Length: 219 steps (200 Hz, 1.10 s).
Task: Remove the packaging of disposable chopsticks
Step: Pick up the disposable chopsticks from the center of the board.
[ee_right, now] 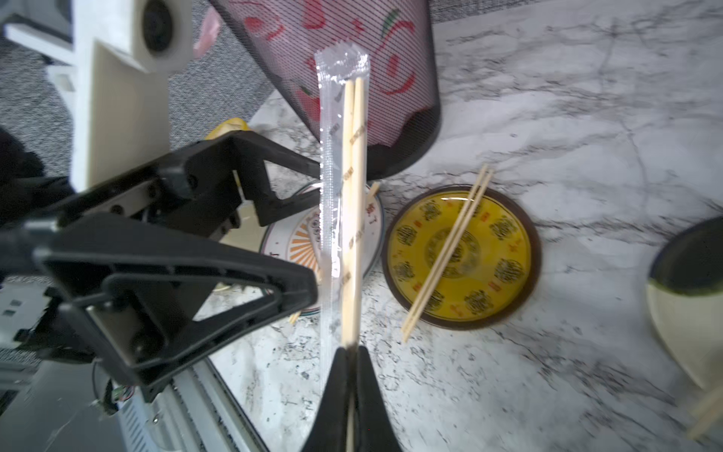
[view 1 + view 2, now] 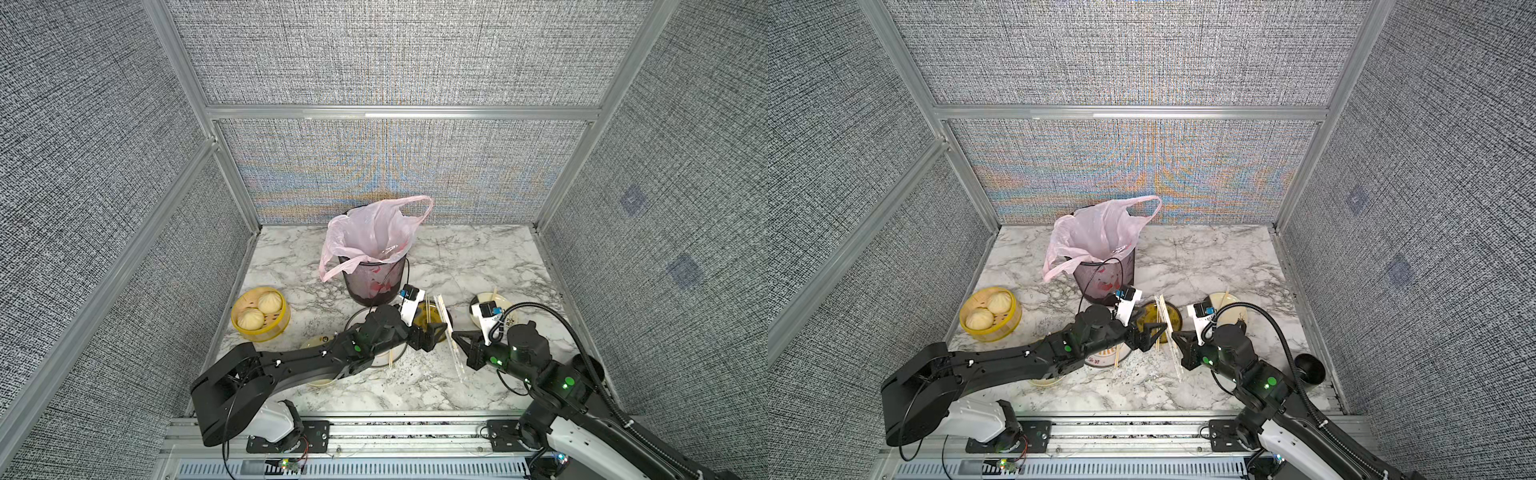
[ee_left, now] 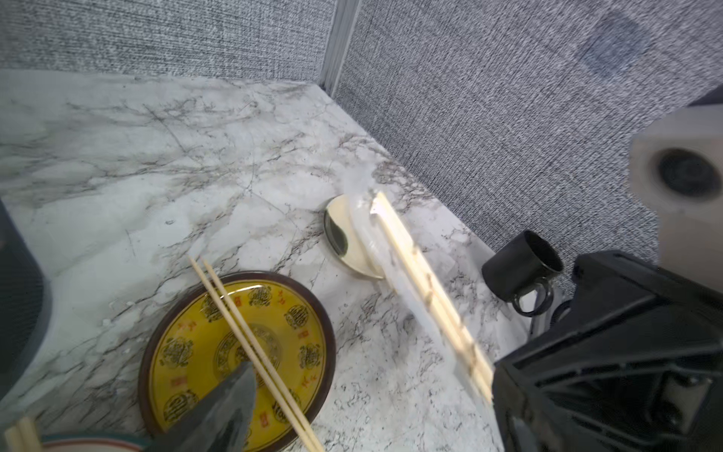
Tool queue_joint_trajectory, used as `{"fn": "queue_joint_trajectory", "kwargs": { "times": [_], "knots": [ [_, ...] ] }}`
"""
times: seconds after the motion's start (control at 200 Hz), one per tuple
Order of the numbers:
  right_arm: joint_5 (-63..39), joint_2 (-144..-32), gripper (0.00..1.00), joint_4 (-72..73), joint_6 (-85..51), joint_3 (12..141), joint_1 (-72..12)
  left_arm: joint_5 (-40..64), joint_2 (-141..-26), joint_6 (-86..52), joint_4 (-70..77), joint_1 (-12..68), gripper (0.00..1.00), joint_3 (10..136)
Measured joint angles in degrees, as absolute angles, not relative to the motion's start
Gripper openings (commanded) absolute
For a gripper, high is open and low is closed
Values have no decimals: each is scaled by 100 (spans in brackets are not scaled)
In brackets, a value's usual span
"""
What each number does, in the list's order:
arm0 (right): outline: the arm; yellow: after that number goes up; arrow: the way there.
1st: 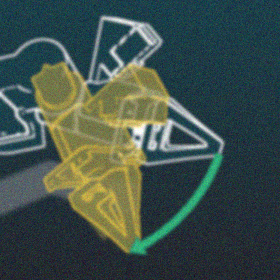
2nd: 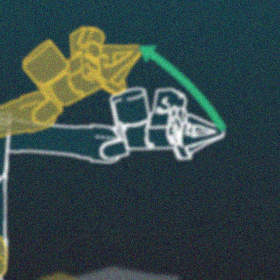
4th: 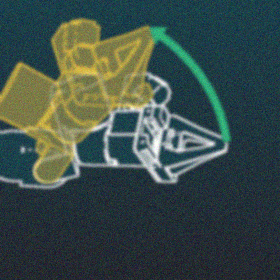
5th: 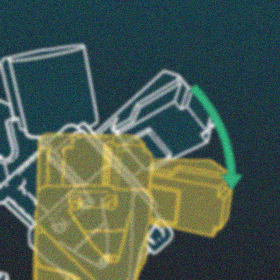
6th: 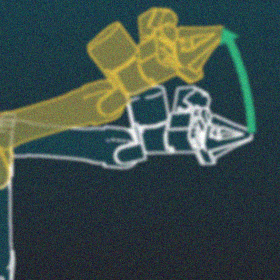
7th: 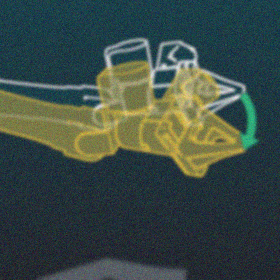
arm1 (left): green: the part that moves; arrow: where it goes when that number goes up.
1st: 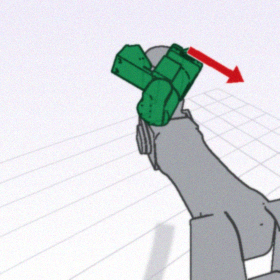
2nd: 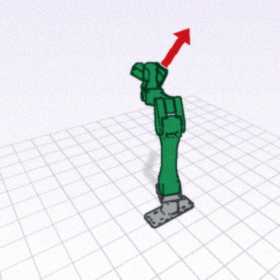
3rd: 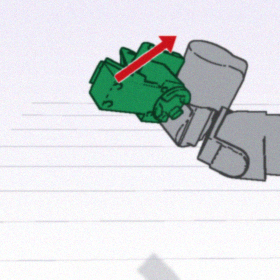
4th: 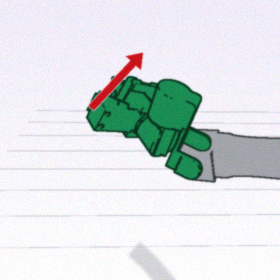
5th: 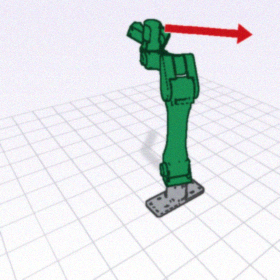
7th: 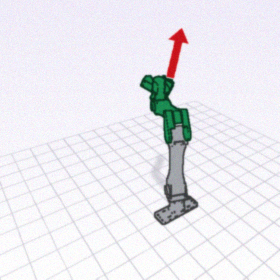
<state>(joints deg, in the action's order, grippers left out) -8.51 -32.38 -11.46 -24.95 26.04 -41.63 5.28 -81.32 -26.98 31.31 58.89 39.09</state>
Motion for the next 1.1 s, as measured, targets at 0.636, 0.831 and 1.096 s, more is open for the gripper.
{"fn": "queue_joint_trajectory", "kwargs": {
  "times": [0.636,0.831,1.096],
  "knots": [
    [-1708,-3782,0,-491,-2272,2580,-4403,1197,-7931,-2668,4755,5889,8,3330],
    [-1712,-3811,17,-349,-2233,2561,-4429,1321,-7902,-2679,4877,5889,3,3319],
    [-1831,-3651,94,541,-2014,1865,-4431,1490,-7301,-2338,4648,5889,0,3264]
  ]
}}
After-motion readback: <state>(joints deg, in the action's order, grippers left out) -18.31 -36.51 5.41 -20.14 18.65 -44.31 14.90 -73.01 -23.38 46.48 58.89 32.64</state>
